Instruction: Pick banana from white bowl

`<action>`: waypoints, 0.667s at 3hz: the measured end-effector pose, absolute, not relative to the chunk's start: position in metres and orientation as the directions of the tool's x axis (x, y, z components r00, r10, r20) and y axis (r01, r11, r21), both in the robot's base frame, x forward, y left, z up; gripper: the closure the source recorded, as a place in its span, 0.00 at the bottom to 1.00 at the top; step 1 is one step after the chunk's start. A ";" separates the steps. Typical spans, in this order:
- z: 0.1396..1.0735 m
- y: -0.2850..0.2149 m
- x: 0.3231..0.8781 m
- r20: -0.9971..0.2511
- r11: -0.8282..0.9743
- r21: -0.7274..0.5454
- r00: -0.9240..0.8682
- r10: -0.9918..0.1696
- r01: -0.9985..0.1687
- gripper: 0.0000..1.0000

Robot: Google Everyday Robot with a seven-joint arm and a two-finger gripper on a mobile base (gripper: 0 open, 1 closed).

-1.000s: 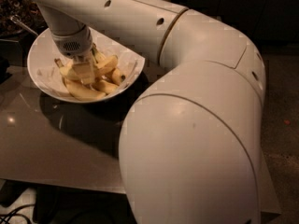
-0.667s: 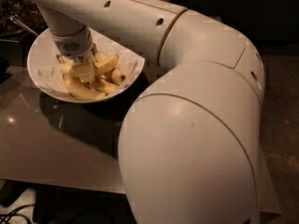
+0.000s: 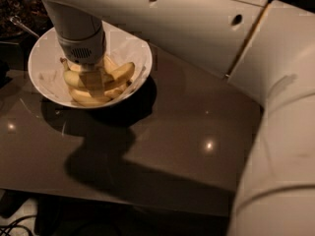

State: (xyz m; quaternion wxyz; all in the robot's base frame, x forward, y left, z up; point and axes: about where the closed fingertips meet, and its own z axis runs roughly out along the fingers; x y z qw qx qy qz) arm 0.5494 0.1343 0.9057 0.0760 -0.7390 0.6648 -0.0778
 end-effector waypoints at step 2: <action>0.950 0.114 0.460 -0.016 -0.062 -0.282 0.069 -0.997 -0.957 1.00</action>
Offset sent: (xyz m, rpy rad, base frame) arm -0.1533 -0.0377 0.0712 0.0072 -0.0775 -0.0503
